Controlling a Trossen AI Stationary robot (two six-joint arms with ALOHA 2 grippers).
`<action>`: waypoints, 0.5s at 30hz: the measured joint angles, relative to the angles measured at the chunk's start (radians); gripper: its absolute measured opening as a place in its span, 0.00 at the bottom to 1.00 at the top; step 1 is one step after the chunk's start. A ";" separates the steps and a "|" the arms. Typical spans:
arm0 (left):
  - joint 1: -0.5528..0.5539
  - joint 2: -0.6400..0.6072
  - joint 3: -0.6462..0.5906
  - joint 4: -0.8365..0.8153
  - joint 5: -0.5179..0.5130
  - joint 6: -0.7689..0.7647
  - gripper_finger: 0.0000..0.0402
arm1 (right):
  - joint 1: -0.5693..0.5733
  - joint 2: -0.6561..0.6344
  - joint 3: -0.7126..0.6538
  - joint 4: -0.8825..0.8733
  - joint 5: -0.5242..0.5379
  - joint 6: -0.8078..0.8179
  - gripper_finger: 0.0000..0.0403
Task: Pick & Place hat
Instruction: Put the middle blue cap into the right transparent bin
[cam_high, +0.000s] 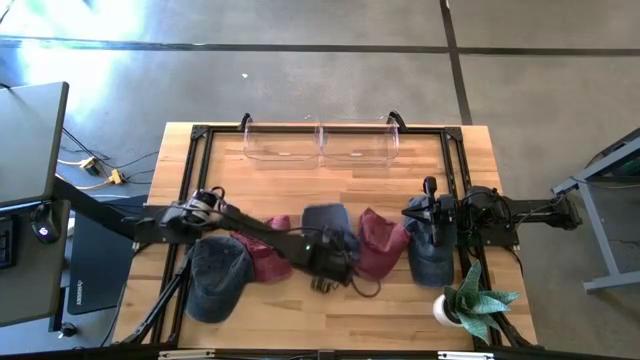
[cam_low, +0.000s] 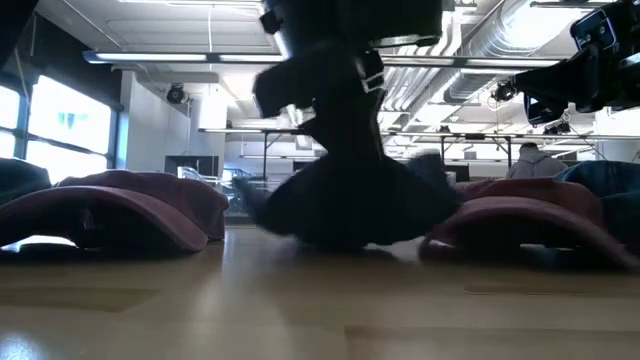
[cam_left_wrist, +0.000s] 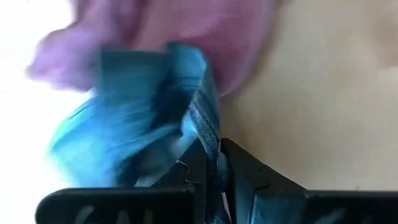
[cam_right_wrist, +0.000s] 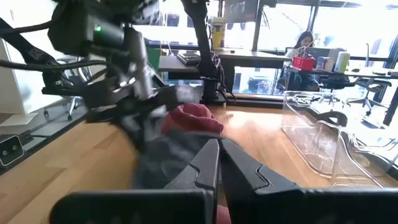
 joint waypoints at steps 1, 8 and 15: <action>-0.005 -0.002 -0.026 0.025 0.032 -0.012 0.08 | 0.000 0.000 0.000 0.000 0.000 0.000 0.03; -0.007 -0.005 -0.057 0.030 0.186 -0.115 0.21 | 0.000 0.000 0.000 0.000 0.000 0.000 0.03; -0.020 -0.052 -0.006 -0.112 0.328 -0.133 0.48 | 0.000 0.000 0.000 0.000 0.000 0.000 0.03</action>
